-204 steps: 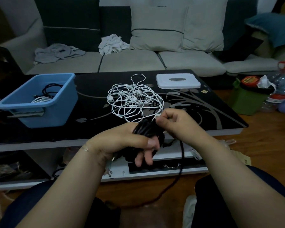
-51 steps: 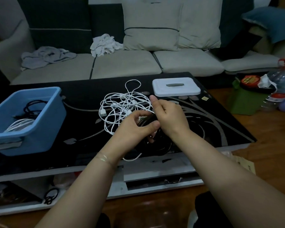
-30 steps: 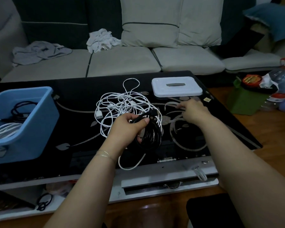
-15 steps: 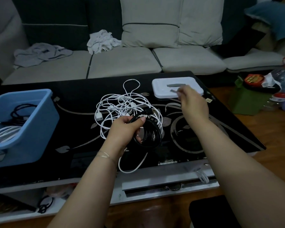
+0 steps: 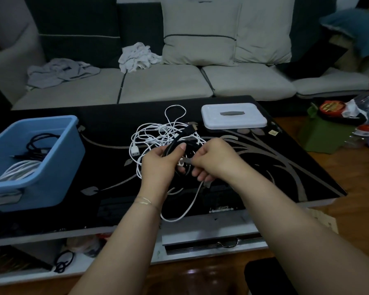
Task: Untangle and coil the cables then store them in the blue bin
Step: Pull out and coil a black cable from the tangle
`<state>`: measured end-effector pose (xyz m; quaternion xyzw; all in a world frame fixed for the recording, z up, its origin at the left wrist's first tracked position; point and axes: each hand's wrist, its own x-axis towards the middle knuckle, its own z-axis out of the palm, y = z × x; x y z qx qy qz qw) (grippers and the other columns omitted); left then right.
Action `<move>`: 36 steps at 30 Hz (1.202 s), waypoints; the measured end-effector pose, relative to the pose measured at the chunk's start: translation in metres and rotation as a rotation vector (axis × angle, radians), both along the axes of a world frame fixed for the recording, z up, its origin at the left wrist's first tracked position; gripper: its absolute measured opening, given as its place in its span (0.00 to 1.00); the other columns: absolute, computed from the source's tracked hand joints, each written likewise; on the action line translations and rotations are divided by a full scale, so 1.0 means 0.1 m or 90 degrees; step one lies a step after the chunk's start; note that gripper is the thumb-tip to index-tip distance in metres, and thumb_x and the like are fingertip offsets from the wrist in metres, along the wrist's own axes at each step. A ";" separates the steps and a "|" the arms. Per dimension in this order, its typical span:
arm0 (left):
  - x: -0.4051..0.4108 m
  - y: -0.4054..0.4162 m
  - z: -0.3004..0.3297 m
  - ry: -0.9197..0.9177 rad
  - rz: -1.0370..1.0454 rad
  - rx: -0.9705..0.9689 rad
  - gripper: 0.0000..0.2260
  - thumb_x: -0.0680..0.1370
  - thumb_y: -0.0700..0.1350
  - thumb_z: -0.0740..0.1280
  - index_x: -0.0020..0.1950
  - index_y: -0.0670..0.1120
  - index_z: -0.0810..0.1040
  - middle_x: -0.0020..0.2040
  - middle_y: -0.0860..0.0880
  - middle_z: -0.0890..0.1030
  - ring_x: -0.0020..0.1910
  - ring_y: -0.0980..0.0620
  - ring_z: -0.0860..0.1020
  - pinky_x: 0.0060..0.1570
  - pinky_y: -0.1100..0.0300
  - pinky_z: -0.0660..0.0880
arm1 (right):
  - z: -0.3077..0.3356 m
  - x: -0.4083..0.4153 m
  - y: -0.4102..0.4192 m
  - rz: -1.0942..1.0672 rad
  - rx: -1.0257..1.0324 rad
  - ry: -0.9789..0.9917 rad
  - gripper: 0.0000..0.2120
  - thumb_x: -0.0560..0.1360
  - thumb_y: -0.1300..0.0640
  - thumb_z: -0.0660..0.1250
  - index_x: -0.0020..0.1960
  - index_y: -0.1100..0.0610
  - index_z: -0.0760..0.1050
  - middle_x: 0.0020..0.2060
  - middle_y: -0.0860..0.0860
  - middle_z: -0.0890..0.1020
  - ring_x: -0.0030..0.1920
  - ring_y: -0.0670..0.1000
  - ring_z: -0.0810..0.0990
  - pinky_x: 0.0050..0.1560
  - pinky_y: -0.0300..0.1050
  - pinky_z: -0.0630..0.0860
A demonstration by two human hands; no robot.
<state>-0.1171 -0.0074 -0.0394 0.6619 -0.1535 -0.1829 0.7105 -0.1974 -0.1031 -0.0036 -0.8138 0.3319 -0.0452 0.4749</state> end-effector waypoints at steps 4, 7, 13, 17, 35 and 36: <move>-0.01 0.03 0.00 -0.009 0.002 -0.038 0.04 0.75 0.42 0.72 0.45 0.41 0.81 0.34 0.48 0.80 0.28 0.50 0.75 0.31 0.60 0.74 | -0.07 0.08 0.08 -0.049 -0.053 -0.054 0.13 0.75 0.55 0.67 0.33 0.57 0.78 0.24 0.48 0.80 0.22 0.44 0.75 0.27 0.37 0.72; 0.00 0.04 -0.03 0.021 -0.005 -0.047 0.06 0.75 0.42 0.72 0.46 0.40 0.82 0.35 0.47 0.81 0.30 0.51 0.75 0.32 0.60 0.75 | -0.10 0.13 0.14 -0.044 -0.062 -0.081 0.15 0.78 0.57 0.63 0.32 0.56 0.76 0.26 0.48 0.82 0.26 0.44 0.79 0.32 0.37 0.76; 0.00 0.06 -0.02 0.033 -0.025 -0.071 0.02 0.75 0.42 0.71 0.44 0.44 0.82 0.33 0.50 0.81 0.30 0.52 0.77 0.31 0.61 0.76 | -0.21 0.18 0.21 -0.097 -0.111 -0.091 0.10 0.75 0.52 0.64 0.35 0.49 0.75 0.34 0.49 0.84 0.42 0.51 0.83 0.50 0.50 0.78; -0.01 0.05 0.01 0.053 -0.035 -0.092 0.02 0.75 0.42 0.71 0.44 0.46 0.82 0.35 0.51 0.82 0.35 0.51 0.78 0.36 0.60 0.77 | -0.18 0.13 0.32 -0.139 -0.176 -0.089 0.07 0.77 0.50 0.60 0.50 0.48 0.76 0.37 0.42 0.84 0.49 0.46 0.80 0.42 0.41 0.70; 0.05 0.07 0.01 0.069 -0.041 0.005 0.06 0.76 0.42 0.71 0.46 0.40 0.83 0.36 0.45 0.81 0.27 0.53 0.75 0.29 0.63 0.75 | -0.12 0.11 0.14 0.047 -0.239 -0.060 0.03 0.76 0.55 0.64 0.44 0.50 0.69 0.39 0.48 0.82 0.43 0.52 0.81 0.46 0.48 0.76; 0.07 0.08 0.02 0.069 -0.046 0.019 0.06 0.76 0.43 0.71 0.47 0.40 0.83 0.35 0.46 0.81 0.25 0.55 0.74 0.28 0.63 0.74 | -0.09 0.08 0.08 0.082 -0.188 -0.073 0.05 0.76 0.57 0.65 0.42 0.50 0.71 0.36 0.47 0.82 0.40 0.49 0.81 0.44 0.45 0.77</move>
